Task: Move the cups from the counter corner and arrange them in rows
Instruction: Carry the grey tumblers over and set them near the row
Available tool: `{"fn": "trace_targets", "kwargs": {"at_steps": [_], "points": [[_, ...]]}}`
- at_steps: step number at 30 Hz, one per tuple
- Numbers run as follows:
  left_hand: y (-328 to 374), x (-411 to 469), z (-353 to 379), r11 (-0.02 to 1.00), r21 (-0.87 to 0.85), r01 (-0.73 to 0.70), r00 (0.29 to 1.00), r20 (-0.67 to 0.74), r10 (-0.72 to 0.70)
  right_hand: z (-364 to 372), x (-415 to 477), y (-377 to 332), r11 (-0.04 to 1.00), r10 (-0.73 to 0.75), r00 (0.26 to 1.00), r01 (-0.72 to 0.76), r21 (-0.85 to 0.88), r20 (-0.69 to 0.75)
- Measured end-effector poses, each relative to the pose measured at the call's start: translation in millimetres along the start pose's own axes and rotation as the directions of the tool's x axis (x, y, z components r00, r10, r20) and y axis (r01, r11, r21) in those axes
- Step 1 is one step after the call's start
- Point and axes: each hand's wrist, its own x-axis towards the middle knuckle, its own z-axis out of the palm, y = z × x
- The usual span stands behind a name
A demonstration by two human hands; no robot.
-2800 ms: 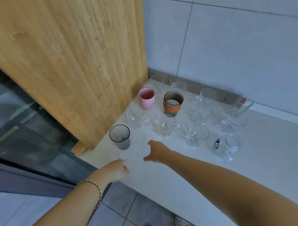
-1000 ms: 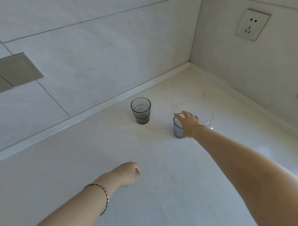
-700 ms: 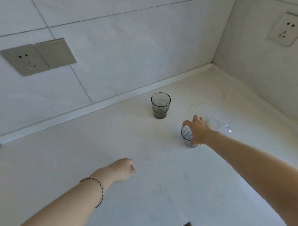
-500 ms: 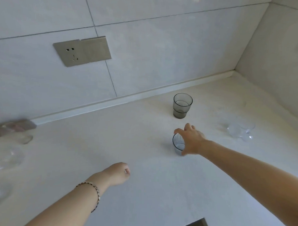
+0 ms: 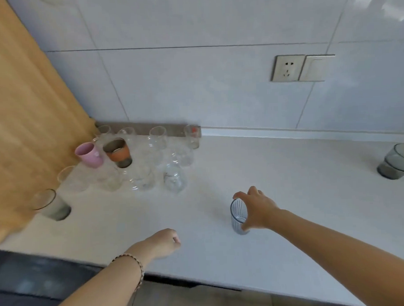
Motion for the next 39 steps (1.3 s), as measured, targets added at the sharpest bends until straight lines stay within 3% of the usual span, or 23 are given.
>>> {"fn": "trace_targets", "kwargs": {"at_steps": [10, 22, 33, 36, 39], "points": [[-197, -62, -53, 0.990, -0.117, 0.074, 0.996, -0.046, -0.079, 32, 45, -217, 0.999, -0.002, 1.000, 0.003, -0.032, 0.026], [-285, -53, -75, 0.963, -0.243, 0.119, 0.989, -0.058, -0.137, 54, 138, -384, 0.998, -0.049, 0.999, 0.048, -0.027, -0.018], [-303, -39, -87, 0.962, -0.246, 0.119, 0.989, -0.057, -0.137, 71, 172, -414, 0.989, -0.052, 0.998, 0.057, 0.136, -0.037], [-293, -31, -84, 0.974, -0.202, 0.099, 0.993, -0.038, -0.109, 74, 163, -395, 0.979, -0.069, 0.998, 0.065, 0.193, 0.014], [-271, -16, -83, 0.987, -0.150, 0.052, 0.998, -0.017, -0.055, 78, 145, -350, 0.989, -0.047, 0.992, 0.030, 0.143, 0.119]]}}
